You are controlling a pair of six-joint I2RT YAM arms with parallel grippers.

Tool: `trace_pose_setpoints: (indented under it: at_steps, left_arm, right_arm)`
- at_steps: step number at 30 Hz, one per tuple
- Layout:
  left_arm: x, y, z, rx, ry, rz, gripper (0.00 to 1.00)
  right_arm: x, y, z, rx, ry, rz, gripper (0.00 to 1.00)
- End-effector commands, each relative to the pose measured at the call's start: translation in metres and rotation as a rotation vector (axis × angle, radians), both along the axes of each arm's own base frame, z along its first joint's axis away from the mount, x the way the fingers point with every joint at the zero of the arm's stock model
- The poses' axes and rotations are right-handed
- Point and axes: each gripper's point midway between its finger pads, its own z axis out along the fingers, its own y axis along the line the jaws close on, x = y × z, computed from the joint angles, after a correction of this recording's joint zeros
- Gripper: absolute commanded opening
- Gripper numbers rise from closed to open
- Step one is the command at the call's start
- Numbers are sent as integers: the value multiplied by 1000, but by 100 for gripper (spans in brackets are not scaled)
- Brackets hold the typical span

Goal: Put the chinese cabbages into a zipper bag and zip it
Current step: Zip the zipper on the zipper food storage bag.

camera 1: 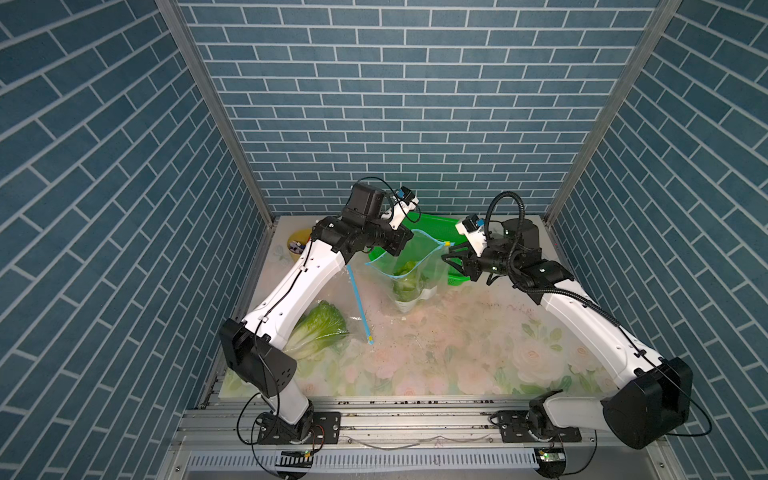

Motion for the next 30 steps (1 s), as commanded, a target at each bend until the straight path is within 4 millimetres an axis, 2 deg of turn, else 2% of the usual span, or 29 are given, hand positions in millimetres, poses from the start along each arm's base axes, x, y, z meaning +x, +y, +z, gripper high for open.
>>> trace_pose_setpoints:
  at_steps: [1,4,10,14,20,25,30]
  left_arm:
    - [2,2,12,-13,-26,-4,0]
    - [2,1,13,-17,-25,-7,0]
    - [2,-1,13,-21,-21,-12,0]
    - [3,-1,12,-22,-20,-12,0]
    - [4,0,11,-14,-22,-6,0]
    - [6,-1,10,-16,-18,-3,0]
    - [5,-1,8,-16,-14,-5,0]
  right_arm:
    - [-4,-2,22,-2,-100,34,34]
    - [-9,6,26,28,-80,93,34]
    - [-5,12,28,39,-78,123,33]
    - [-4,16,22,44,-52,145,29]
    - [-3,14,13,25,-35,131,18]
    - [-5,12,16,30,-47,117,3]
    - [-9,11,25,49,-54,121,0]
